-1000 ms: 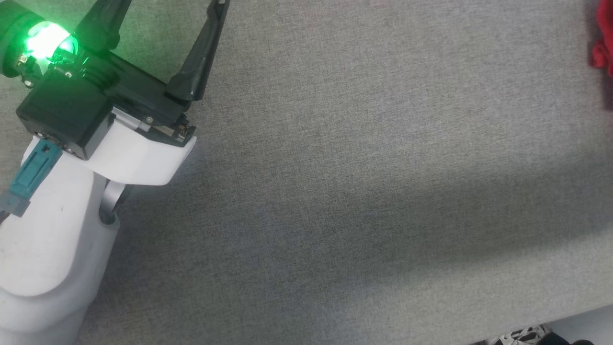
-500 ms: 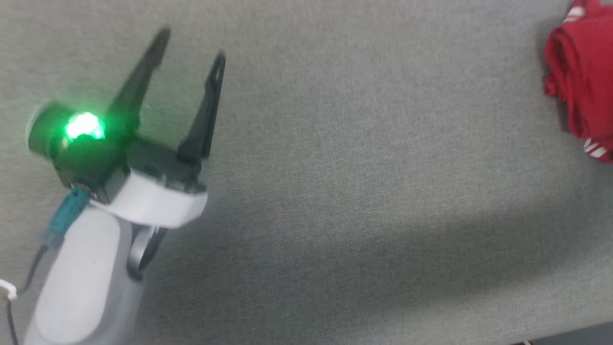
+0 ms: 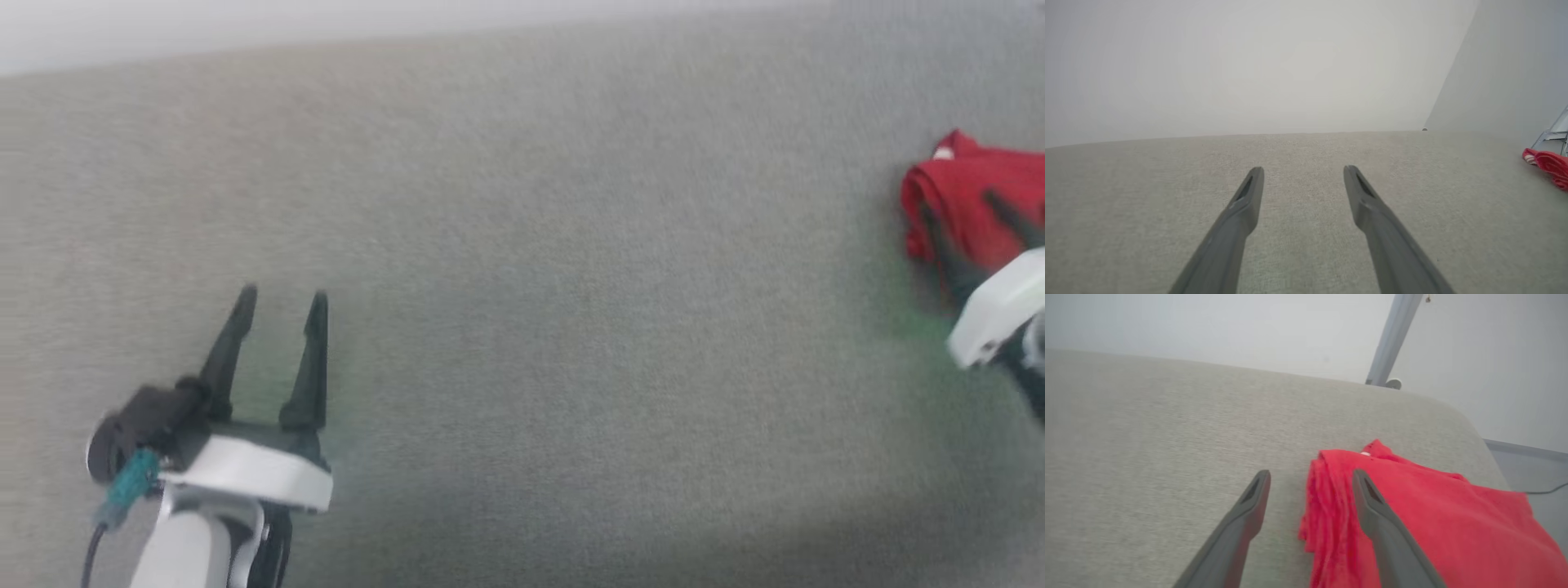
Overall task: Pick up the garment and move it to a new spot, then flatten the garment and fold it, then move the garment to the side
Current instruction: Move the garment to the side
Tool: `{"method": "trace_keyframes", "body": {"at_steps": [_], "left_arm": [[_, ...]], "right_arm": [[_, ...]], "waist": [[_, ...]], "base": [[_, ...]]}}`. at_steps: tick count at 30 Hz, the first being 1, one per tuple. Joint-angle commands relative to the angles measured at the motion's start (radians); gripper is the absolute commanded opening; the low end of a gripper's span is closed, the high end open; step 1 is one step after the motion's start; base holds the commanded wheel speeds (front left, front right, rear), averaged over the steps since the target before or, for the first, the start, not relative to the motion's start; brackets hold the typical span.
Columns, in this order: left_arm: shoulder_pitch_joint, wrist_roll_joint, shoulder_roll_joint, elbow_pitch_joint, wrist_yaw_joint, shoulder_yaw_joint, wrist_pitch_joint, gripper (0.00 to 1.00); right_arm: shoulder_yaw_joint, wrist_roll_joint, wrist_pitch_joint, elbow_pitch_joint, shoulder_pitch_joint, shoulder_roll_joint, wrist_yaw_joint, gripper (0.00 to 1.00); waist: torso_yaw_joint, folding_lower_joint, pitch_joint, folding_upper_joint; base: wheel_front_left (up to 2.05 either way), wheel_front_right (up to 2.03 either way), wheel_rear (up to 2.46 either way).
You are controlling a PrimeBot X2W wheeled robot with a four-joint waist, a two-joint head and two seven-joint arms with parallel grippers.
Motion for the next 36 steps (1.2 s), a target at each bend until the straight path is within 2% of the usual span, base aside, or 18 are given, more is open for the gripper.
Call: {"method": "trace_keyframes", "body": {"at_steps": [1, 9, 15, 22, 36], "left_arm": [[0.034, -0.012, -0.015, 0.017, -0.001, 0.018, -0.004, 1.0], [0.136, -0.018, -0.033, 0.068, -0.001, 0.062, -0.004, 1.0], [0.175, -0.03, -0.041, 0.088, -0.001, 0.099, -0.004, 1.0], [0.204, -0.026, -0.038, 0.08, -0.001, 0.109, -0.004, 1.0], [0.324, -0.009, -0.039, -0.062, -0.001, 0.144, -0.004, 1.0]], "right_arm": [[0.0, 0.01, -0.029, 0.007, 0.038, 0.029, -0.001, 1.0], [-0.034, -0.018, -0.079, 0.002, 0.154, 0.157, -0.001, 1.0], [-0.067, -0.079, -0.08, -0.066, 0.217, 0.196, -0.001, 1.0], [-0.169, -0.154, -0.079, -0.228, 0.33, 0.203, -0.001, 1.0], [-0.404, -0.248, -0.08, -0.506, 0.591, 0.24, -0.001, 1.0]], "waist": [[0.055, 0.0, -0.08, -0.0001], [0.098, 0.0, -0.189, -0.0001], [0.098, 0.0, -0.234, -0.0001], [0.096, 0.0, -0.273, -0.0001], [0.107, 0.0, -0.303, -0.0001]], "base": [[0.0, 0.0, 0.0], [0.0, 0.0, 0.0], [0.0, 0.0, 0.0], [0.0, 0.0, 0.0], [0.0, 0.0, 0.0]]}}
